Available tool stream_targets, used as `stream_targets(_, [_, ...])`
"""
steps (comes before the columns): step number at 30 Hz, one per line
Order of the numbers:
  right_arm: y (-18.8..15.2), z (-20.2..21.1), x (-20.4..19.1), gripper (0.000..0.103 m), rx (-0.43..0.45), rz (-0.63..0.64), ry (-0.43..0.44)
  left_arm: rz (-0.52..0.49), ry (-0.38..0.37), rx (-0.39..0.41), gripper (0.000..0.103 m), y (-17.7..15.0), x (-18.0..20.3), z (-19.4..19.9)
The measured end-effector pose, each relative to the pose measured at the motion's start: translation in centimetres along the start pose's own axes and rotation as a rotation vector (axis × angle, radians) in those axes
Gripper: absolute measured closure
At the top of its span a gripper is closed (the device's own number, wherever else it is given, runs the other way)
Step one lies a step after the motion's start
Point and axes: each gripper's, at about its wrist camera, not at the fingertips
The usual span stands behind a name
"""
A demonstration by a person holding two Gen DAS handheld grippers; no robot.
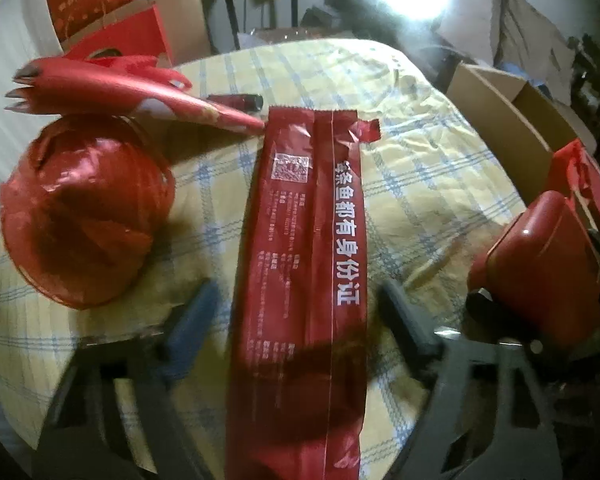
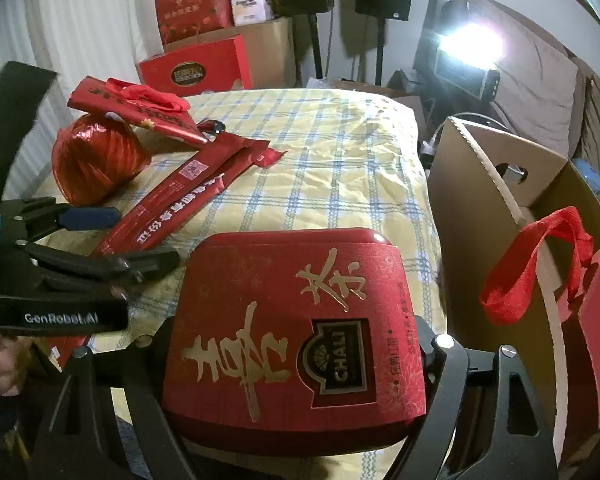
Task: Organize objects
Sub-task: 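Close the left gripper on the red packet's end and lift it while the right gripper holds the tin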
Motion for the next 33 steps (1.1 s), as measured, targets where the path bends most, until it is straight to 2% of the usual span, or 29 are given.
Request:
stream_targets(1, [0.0,0.0,0.0,0.019,0.002,-0.003,-0.001,0.002,0.000,0.008,0.052,-0.1,-0.1,0.2])
stream_targets(7, [-0.3,0.6,0.2,0.020,0.034,-0.037,-0.010,0.054,-0.046,0.052,0.073,-0.8,-1.2,1.3])
stream_targets(10, [-0.5,0.9,0.8,0.020,0.035,-0.063,0.003,0.045,-0.022,0.071,0.075,-1.0,-0.9,1.8])
stream_targets(20, [-0.6,2.4,1.0,0.021,0.086,-0.053,0.013,0.066,-0.057,0.147,0.076,-1.9,-0.8,4.4])
stream_targets(27, [-1.0,5.1,0.9,0.021,0.170,-0.019,0.013,0.102,-0.031,0.219,0.076,-2.8,-1.0,7.3])
stream_targets(33, [-1.9,8.2,0.6,0.021,0.283,0.002,0.017,0.116,-0.007,0.341,0.076,-4.1,-0.7,11.8])
Point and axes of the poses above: each gripper's, at about its wrist camera, not at the fingertips, and z roughly against the way its jaws point, x to its right, y to its top, and after that the axes turned 8 degrees about -x, right-handed
